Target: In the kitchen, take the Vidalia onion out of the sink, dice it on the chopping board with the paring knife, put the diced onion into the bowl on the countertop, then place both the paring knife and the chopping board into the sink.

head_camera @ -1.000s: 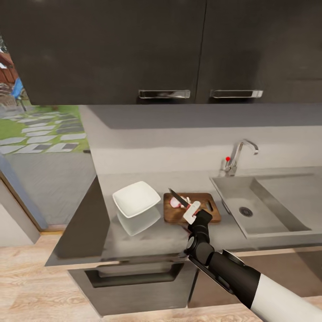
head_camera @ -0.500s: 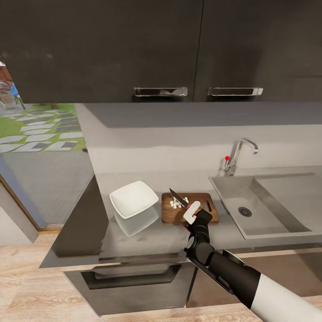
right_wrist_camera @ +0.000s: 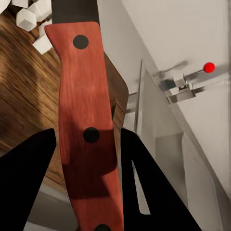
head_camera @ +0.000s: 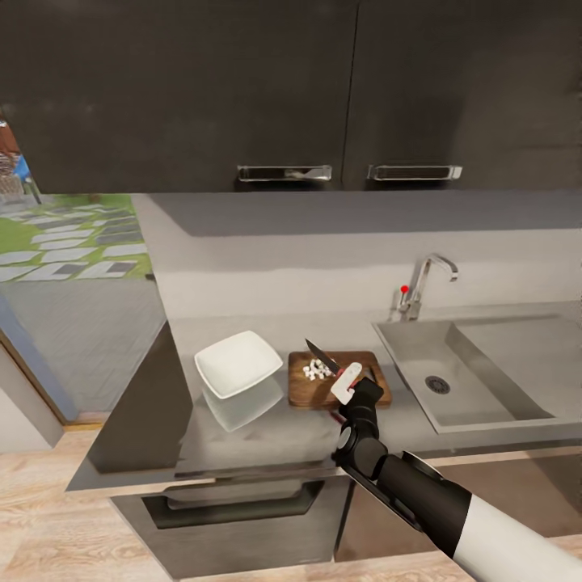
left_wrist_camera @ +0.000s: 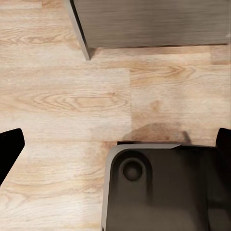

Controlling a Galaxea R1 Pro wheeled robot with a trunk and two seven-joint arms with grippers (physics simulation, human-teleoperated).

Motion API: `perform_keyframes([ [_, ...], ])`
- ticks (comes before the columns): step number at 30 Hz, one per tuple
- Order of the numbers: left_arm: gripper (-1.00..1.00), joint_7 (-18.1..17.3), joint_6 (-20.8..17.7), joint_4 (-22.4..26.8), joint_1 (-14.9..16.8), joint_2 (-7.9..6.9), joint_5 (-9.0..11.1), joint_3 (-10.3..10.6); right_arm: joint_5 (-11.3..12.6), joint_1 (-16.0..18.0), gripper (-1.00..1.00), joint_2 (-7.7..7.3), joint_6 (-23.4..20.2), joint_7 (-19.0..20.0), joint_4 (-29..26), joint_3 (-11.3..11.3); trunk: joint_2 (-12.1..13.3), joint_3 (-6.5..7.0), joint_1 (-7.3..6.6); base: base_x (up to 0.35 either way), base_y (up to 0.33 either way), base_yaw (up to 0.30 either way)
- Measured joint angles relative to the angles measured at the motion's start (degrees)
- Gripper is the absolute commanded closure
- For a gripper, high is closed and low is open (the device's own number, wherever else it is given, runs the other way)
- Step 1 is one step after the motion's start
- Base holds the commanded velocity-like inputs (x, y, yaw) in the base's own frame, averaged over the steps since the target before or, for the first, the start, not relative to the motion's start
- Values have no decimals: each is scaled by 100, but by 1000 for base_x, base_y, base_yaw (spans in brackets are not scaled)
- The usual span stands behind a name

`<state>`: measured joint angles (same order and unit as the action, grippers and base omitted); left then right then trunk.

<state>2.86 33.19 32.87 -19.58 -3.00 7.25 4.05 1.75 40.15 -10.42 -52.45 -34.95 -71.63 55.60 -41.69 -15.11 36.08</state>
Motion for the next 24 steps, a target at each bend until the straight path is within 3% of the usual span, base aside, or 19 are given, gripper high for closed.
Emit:
perform_keyframes([
  [16,-100,0,4,8,0,0,0,0,2,0,100,17,26,1,-105,0,0,22,0,0,0,-6],
  [24,-100,0,4,9,0,0,0,0,0,0,100,126,27,-2,-192,-8,0,79,0,0,0,0],
])
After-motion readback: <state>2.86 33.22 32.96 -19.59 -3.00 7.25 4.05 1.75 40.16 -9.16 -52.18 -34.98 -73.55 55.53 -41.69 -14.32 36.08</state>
